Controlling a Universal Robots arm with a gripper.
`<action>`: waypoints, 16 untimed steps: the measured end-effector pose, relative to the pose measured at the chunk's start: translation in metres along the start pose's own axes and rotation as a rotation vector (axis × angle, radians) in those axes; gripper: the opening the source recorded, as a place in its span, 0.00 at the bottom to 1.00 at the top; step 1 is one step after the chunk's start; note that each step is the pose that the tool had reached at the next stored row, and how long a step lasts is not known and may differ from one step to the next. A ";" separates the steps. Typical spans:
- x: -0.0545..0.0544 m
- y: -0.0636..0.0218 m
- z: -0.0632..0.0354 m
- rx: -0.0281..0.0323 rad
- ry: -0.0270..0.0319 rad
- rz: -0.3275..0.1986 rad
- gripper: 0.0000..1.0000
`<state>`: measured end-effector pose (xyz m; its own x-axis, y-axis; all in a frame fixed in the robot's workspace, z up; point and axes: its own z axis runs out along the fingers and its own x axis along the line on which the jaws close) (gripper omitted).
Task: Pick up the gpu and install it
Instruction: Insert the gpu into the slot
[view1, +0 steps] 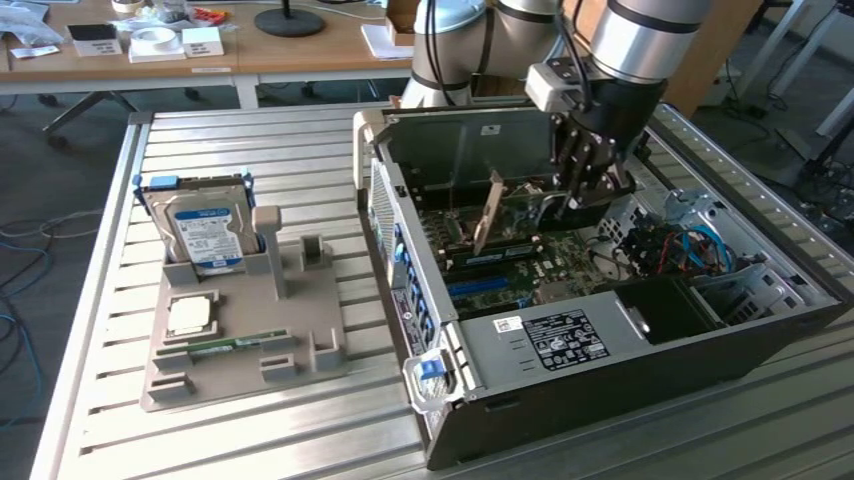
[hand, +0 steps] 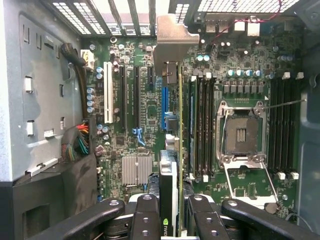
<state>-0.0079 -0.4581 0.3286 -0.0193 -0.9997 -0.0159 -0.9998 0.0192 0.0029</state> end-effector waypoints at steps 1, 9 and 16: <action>0.000 0.0006 0.0003 0.0000 0.0001 0.000 0.27; 0.000 0.0087 0.0013 0.0013 0.0000 -0.002 0.27; 0.000 0.0108 0.0014 0.0014 0.0000 -0.002 0.27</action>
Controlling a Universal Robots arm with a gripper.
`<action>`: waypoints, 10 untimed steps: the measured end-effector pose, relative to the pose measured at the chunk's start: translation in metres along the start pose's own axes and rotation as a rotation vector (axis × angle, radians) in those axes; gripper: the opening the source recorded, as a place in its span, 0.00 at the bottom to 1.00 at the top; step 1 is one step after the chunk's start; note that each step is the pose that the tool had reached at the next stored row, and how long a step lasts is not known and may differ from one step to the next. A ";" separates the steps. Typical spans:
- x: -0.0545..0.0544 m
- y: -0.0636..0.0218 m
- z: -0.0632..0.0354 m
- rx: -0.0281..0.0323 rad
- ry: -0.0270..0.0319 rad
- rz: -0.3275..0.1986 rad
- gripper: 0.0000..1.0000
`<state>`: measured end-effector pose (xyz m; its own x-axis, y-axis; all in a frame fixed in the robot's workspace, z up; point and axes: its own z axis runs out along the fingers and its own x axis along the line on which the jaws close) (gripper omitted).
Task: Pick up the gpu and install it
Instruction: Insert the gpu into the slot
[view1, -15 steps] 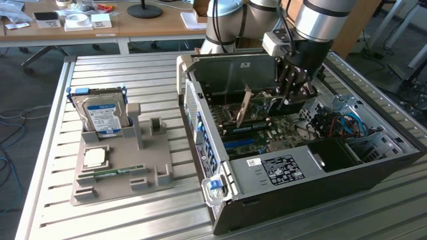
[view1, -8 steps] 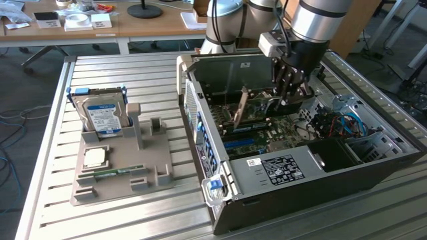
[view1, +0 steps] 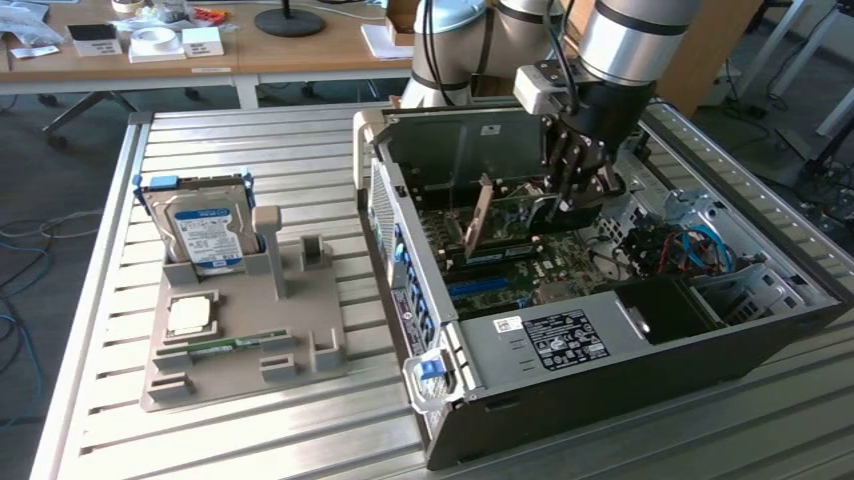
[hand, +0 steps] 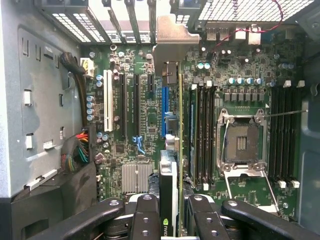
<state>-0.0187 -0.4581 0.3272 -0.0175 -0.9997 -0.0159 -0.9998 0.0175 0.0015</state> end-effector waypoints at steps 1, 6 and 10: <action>0.000 0.0000 0.0000 0.0001 0.0000 0.000 0.27; 0.000 0.0001 0.0013 0.0002 -0.0007 0.000 0.27; 0.000 0.0010 0.0069 0.0001 -0.0001 0.000 0.27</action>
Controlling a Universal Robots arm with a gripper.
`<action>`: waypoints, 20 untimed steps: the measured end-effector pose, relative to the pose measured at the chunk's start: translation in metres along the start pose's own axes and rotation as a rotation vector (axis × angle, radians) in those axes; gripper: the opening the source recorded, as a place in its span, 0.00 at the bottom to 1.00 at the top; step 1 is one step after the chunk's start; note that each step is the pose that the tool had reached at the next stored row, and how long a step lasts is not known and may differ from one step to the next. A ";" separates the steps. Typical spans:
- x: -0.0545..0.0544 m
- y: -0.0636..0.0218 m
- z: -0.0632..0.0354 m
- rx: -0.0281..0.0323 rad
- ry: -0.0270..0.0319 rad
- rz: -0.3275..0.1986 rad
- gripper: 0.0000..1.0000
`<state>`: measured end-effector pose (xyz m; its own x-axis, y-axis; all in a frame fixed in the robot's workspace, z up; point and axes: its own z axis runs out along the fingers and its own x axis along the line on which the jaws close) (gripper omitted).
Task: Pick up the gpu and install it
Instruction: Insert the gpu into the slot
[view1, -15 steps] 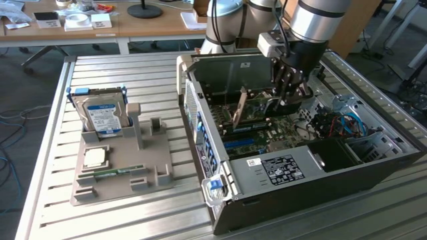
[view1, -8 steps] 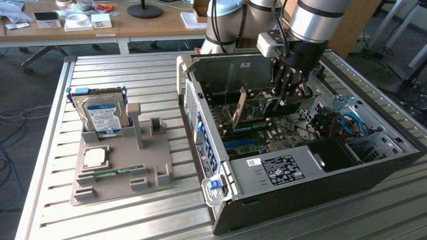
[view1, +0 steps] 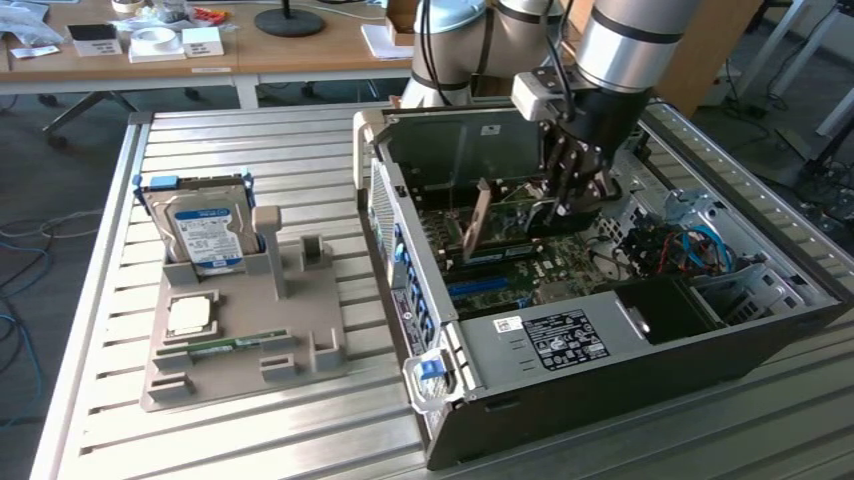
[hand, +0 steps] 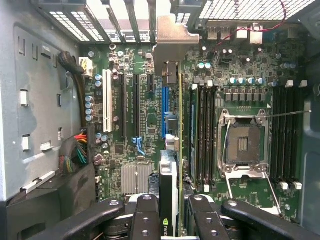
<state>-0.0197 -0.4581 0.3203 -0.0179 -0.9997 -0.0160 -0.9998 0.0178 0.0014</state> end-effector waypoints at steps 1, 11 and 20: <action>0.000 0.0006 0.0015 0.0004 0.0000 0.000 0.27; 0.000 0.0059 0.0100 0.0015 0.0001 -0.001 0.27; 0.001 0.0173 0.0215 0.0026 0.0002 -0.006 0.27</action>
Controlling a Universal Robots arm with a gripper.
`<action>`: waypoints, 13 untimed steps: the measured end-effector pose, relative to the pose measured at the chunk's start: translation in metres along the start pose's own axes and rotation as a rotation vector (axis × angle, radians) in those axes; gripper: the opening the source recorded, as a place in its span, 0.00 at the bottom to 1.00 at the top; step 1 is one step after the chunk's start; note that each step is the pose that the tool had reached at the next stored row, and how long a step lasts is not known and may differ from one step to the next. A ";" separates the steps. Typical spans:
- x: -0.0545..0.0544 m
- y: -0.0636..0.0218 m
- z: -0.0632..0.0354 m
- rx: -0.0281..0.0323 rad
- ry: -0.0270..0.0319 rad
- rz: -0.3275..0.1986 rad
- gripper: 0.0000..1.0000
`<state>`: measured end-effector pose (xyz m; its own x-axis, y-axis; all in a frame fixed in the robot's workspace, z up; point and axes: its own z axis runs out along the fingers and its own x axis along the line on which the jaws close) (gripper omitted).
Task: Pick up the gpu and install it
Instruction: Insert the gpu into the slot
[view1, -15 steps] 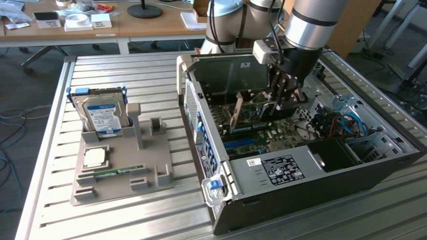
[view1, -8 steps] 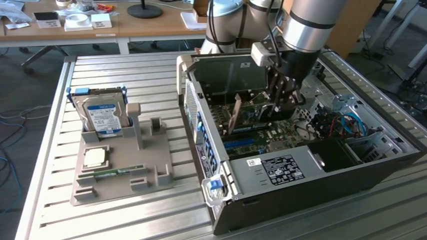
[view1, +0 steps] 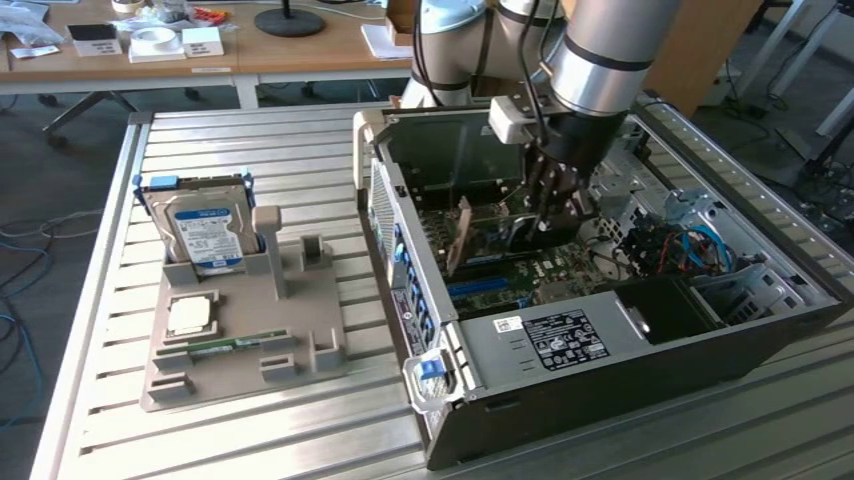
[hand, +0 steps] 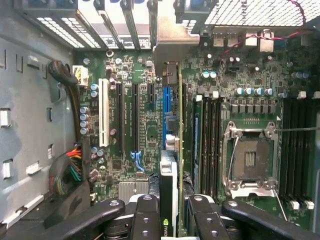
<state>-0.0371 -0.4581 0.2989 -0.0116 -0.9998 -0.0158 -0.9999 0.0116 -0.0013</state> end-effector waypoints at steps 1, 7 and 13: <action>0.000 0.0010 0.0006 0.0001 -0.0001 -0.001 0.27; 0.001 0.0062 0.0056 0.0001 0.0000 -0.004 0.27; 0.001 0.0094 0.0100 0.0000 0.0002 -0.007 0.27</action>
<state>-0.0464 -0.4591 0.2889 -0.0044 -0.9999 -0.0157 -1.0000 0.0045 -0.0014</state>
